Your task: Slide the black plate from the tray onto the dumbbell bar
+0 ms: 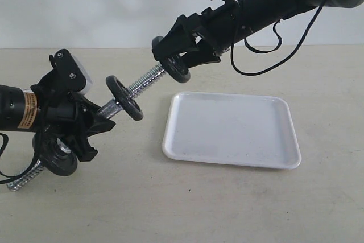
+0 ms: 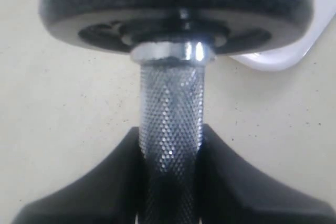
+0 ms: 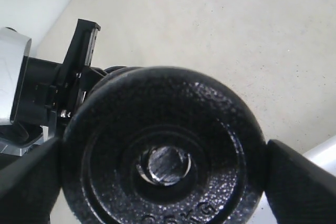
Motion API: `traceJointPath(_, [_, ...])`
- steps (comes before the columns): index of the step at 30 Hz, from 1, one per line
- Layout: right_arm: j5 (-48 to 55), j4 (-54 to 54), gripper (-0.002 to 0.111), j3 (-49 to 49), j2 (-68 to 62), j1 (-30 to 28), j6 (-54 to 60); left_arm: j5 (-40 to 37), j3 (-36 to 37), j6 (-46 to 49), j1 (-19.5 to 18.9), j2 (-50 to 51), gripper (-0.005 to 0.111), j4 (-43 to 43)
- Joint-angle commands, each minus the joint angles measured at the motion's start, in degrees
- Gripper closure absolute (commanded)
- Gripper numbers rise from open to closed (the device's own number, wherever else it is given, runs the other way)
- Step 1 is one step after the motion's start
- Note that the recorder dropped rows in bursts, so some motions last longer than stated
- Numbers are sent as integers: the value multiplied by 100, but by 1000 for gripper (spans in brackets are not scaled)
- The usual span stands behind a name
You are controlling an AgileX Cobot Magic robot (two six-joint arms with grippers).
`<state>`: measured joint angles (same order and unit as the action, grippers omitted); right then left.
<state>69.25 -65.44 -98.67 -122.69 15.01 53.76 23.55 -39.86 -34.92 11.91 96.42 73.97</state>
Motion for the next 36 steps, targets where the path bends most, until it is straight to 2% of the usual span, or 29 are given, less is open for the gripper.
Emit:
traceJointPath(1, [71, -625, 108, -88, 86, 18, 71, 2508, -213, 53, 10, -307, 102, -87])
traceJointPath(29, [71, -883, 108, -88, 86, 115, -64, 2485, -213, 47, 10, -307, 102, -138])
traceJointPath(36, [71, -883, 108, -88, 86, 162, -186, 2416, -213, 58, 10, -307, 102, -440])
